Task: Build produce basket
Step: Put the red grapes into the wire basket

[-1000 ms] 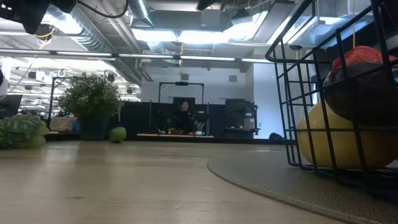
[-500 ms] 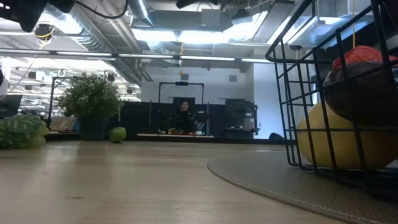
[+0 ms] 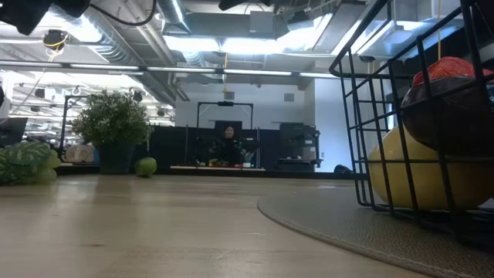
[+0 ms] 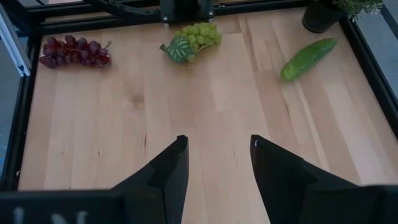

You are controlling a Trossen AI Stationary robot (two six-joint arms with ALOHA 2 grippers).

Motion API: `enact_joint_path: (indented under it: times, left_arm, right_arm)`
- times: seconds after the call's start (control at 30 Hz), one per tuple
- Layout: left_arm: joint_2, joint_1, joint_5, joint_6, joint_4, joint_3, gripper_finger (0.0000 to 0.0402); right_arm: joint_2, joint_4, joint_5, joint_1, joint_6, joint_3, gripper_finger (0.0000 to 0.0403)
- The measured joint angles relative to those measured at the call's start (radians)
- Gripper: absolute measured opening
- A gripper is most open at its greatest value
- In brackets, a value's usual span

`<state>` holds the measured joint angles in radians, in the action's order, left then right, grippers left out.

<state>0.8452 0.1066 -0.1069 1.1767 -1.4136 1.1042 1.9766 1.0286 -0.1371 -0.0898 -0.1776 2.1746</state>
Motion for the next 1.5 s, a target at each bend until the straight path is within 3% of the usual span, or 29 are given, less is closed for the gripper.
enact_joint_path:
  times: [0.63, 0.83, 1.17, 1.5]
  left_arm:
    - [0.000, 0.000, -0.019, 0.000, 0.029, 0.000, 0.0000]
    - [0.003, 0.002, -0.067, -0.034, 0.028, 0.000, 0.0006]
    - [0.070, 0.044, -0.054, 0.031, 0.047, 0.000, 0.0125]
    - [0.157, 0.099, 0.048, 0.115, 0.126, 0.000, 0.0231]
  right_arm:
    - [0.000, 0.000, 0.000, 0.000, 0.000, 0.000, 0.0162]
    - [0.000, 0.000, 0.000, 0.000, 0.000, 0.001, 0.0162]
    - [-0.001, 0.000, 0.000, 0.000, 0.000, 0.001, 0.0162]
    - [-0.001, 0.000, -0.001, 0.000, 0.000, 0.001, 0.0162]
